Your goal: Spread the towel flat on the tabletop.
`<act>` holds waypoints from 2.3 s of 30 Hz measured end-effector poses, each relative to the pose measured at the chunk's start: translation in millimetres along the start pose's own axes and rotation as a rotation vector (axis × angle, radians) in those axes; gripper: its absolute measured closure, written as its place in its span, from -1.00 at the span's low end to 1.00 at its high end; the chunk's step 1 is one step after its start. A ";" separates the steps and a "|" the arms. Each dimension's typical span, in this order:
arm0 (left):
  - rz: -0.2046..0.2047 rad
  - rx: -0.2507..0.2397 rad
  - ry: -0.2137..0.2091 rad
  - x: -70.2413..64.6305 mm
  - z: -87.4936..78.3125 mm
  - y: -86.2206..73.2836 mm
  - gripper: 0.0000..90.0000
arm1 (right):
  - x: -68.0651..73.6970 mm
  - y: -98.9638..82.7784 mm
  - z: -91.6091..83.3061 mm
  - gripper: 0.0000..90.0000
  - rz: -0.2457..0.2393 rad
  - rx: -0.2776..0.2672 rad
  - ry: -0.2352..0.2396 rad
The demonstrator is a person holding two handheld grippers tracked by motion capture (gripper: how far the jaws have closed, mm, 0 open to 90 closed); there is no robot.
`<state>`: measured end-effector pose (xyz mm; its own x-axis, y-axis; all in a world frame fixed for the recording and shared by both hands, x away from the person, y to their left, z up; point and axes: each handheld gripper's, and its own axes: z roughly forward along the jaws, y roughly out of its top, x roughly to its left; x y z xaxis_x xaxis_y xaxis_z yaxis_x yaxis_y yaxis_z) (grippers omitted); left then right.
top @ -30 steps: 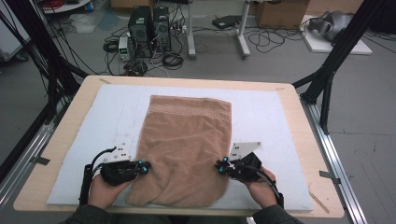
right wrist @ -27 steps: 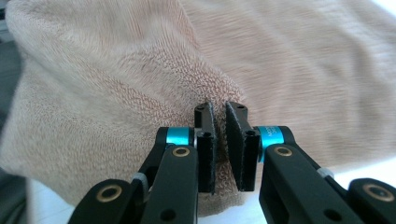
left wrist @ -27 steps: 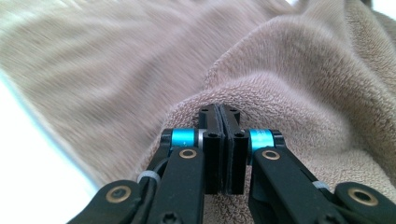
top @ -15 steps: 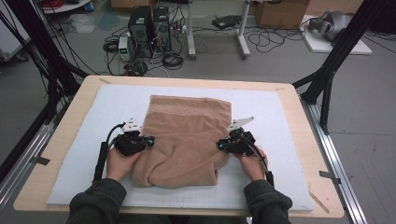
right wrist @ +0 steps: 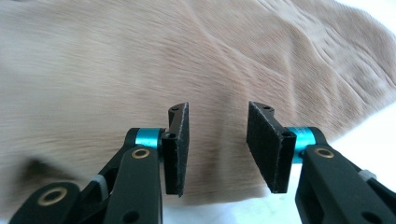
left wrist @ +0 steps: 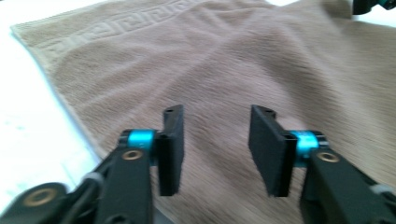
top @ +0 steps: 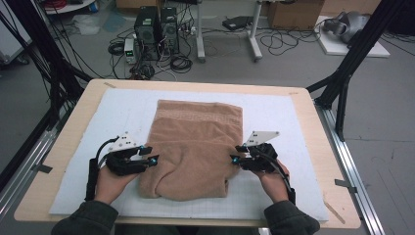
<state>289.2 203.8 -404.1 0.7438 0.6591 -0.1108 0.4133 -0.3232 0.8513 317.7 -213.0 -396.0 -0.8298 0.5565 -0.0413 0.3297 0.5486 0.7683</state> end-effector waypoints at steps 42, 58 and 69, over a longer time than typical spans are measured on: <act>0.004 -0.018 0.030 6.9 17.5 20.1 0.89 | -6.7 9.7 -6.9 0.85 -0.028 0.050 0.059; -0.055 0.043 0.083 36.6 46.4 17.4 0.61 | -33.7 -4.2 23.6 0.71 0.079 0.095 0.070; 0.003 -0.017 -0.005 7.5 -3.0 25.4 0.31 | -14.5 0.8 -16.7 0.46 0.012 0.044 0.036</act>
<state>303.7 202.6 -381.8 0.7480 0.6544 -0.1109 0.4017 -0.3133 0.8605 322.4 -231.1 -384.2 -0.8411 0.5408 -0.0090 0.3585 0.5698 0.7395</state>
